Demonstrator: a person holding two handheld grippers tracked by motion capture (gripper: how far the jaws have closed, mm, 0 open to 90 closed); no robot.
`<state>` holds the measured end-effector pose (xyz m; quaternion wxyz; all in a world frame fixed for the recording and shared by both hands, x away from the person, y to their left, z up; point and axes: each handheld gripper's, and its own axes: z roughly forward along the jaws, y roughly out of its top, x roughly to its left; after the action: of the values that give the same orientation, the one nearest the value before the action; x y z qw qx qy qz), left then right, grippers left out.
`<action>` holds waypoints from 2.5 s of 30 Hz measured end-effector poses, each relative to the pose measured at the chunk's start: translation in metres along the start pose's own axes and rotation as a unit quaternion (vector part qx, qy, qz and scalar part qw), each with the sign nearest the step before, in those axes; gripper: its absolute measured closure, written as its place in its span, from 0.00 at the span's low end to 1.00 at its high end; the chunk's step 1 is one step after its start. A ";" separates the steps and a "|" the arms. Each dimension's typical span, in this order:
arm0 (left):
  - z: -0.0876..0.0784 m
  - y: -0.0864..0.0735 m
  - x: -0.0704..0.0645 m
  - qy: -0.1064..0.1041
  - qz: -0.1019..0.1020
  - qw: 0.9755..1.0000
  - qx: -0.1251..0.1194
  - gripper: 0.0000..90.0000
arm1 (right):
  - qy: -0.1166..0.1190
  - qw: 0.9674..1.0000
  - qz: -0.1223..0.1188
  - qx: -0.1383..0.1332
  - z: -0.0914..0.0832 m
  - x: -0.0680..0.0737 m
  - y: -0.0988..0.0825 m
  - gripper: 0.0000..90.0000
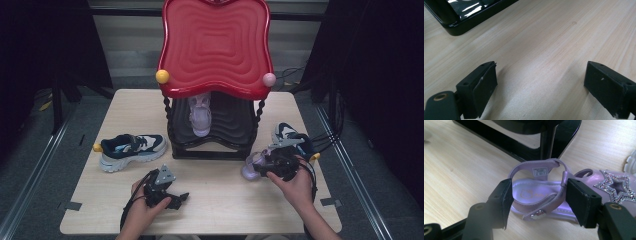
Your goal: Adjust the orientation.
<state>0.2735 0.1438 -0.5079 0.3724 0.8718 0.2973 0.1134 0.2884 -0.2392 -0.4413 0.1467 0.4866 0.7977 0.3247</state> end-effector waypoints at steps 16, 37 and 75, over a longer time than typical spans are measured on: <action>0.000 0.000 0.000 0.001 0.000 1.000 0.000 0.12 | -0.033 0.999 -0.012 0.017 0.010 0.000 0.001 0.44; 0.000 0.000 0.000 0.001 0.000 1.000 0.000 0.12 | -0.052 0.998 -0.033 0.019 0.001 -0.003 -0.010 0.69; 0.000 0.000 0.000 0.001 0.000 1.000 0.000 0.12 | -0.041 0.999 -0.030 -0.004 -0.021 -0.009 -0.036 0.79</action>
<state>0.2733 0.1438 -0.5079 0.3716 0.8719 0.2976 0.1146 0.2568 -0.2667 -0.4496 0.1910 0.4749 0.8037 0.3035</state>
